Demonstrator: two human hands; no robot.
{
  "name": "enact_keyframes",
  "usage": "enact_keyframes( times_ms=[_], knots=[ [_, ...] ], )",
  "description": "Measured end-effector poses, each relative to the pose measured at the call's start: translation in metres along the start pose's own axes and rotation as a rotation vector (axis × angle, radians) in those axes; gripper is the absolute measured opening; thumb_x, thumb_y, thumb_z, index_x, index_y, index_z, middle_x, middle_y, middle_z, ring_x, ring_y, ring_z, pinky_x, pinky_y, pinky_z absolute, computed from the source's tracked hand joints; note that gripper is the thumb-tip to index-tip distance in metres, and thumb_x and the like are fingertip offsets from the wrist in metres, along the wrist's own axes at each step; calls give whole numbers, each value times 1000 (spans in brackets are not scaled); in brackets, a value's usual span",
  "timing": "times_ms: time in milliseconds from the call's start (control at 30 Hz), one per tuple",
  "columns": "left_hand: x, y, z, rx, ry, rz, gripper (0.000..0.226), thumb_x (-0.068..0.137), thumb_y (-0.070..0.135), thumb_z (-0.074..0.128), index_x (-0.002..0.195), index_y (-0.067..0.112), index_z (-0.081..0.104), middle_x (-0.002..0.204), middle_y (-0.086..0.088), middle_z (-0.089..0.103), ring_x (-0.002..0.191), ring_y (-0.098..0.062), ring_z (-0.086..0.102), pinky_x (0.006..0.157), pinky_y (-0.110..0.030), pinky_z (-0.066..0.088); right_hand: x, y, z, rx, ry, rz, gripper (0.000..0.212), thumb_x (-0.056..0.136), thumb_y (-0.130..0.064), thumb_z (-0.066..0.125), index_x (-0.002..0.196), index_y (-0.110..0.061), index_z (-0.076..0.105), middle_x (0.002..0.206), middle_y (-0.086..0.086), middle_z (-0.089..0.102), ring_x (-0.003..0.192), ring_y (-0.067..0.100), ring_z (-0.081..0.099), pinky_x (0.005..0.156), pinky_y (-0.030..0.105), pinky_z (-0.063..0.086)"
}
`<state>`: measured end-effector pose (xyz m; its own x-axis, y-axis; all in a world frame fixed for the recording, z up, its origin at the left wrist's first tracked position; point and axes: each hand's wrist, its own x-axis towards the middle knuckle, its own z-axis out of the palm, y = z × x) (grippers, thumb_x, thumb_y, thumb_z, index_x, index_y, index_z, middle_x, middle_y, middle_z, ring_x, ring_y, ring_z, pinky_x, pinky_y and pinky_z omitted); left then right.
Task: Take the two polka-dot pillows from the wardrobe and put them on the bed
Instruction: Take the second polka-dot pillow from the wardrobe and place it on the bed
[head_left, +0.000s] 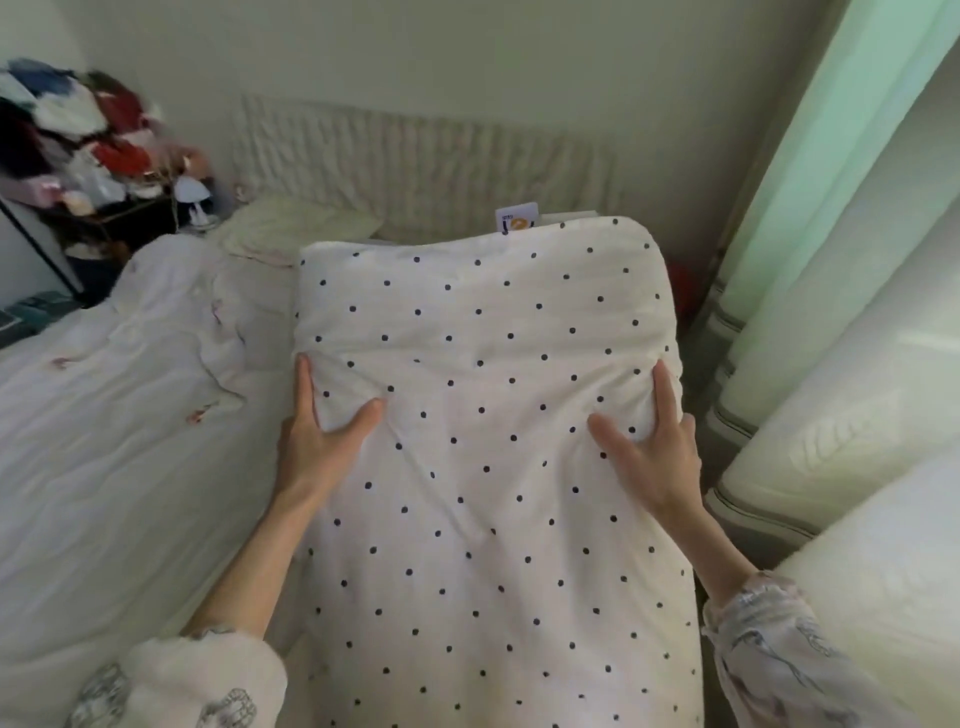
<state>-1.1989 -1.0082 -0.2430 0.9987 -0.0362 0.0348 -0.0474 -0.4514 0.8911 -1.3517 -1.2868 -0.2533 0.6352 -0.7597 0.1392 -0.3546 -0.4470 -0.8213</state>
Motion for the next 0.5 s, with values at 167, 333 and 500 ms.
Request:
enact_keyframes(
  times_ms=[167,333,500],
  knots=[
    [89,27,54,29,-17,-20,95,72,55,67,140,52,0,144,-15,40,127,-35,41,102,-40,34,94,-6,22,7,-4,8,90,58,-75,55,129,-67,-1,110,-4,33,84,17,41,73,33,33],
    [167,68,110,-10,-44,44,96,73,54,67,142,48,0,147,-7,37,129,-30,39,100,-36,33,198,-8,33,-1,8,19,91,58,-78,54,130,-66,-3,125,6,39,86,17,42,74,33,36],
    [234,91,168,-26,-28,7,96,73,55,66,142,47,0,148,-6,35,129,-29,39,100,-35,32,305,-2,55,9,-27,-7,92,56,-78,55,127,-69,-3,126,6,40,88,17,42,74,33,35]
  ],
)
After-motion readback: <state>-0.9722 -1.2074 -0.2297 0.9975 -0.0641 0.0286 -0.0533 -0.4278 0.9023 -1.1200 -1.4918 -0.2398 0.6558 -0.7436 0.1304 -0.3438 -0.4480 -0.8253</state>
